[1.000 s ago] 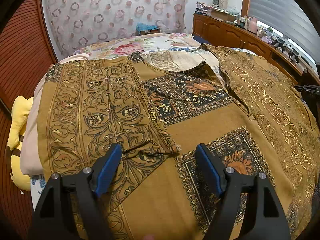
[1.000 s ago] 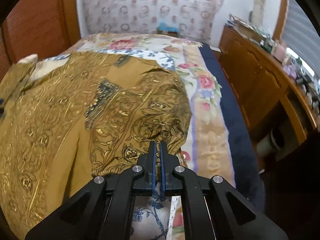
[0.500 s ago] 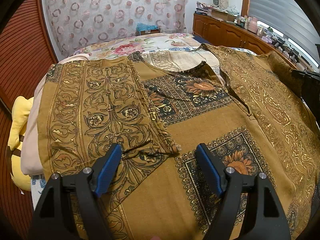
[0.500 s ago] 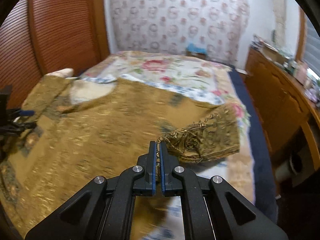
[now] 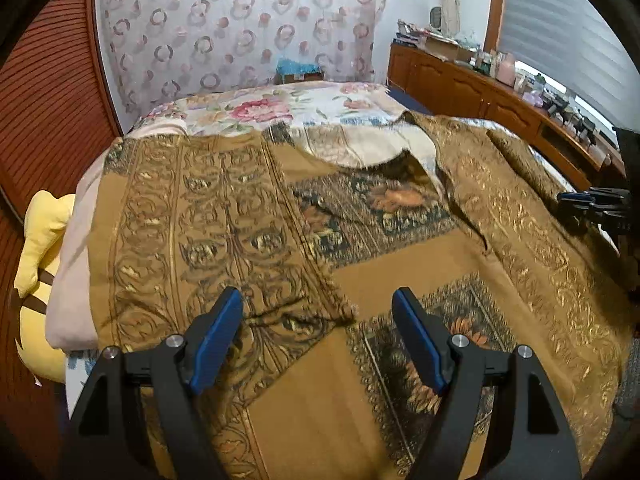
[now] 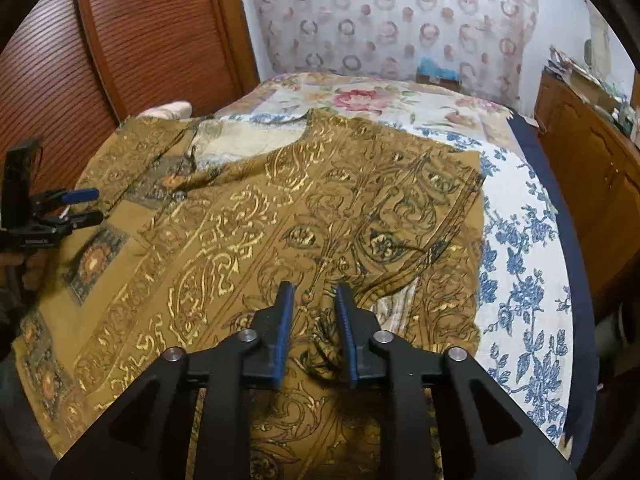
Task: Fold small clothes
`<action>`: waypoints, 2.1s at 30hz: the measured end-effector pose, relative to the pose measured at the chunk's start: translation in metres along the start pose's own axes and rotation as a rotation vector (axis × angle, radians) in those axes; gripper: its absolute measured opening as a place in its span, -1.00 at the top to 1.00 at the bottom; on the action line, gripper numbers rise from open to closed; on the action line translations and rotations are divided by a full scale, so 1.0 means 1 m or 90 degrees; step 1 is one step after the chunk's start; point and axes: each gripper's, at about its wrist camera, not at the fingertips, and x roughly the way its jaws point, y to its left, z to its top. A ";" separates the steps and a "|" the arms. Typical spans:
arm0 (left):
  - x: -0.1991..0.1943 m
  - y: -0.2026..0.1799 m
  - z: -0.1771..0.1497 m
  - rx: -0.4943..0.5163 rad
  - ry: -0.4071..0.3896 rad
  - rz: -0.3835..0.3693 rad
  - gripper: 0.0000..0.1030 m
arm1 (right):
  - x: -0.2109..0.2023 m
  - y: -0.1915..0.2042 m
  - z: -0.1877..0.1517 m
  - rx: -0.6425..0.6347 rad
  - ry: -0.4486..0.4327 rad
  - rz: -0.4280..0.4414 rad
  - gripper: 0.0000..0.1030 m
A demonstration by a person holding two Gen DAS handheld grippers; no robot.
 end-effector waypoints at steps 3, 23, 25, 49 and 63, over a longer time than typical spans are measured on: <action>-0.004 -0.001 0.011 0.004 -0.019 0.012 -0.50 | -0.007 -0.004 0.009 0.012 -0.017 -0.013 0.36; 0.025 -0.007 0.030 0.019 0.005 0.006 -0.50 | 0.027 -0.067 0.029 0.078 0.021 -0.055 0.32; 0.024 -0.006 0.030 0.015 0.005 0.003 -0.50 | 0.030 -0.064 0.032 0.068 0.024 -0.053 0.32; -0.001 0.019 0.034 -0.026 -0.054 0.025 -0.50 | 0.030 0.006 0.084 -0.042 -0.030 0.022 0.23; -0.009 0.089 0.049 -0.068 -0.086 0.086 -0.50 | 0.051 -0.086 0.059 0.008 0.031 -0.137 0.19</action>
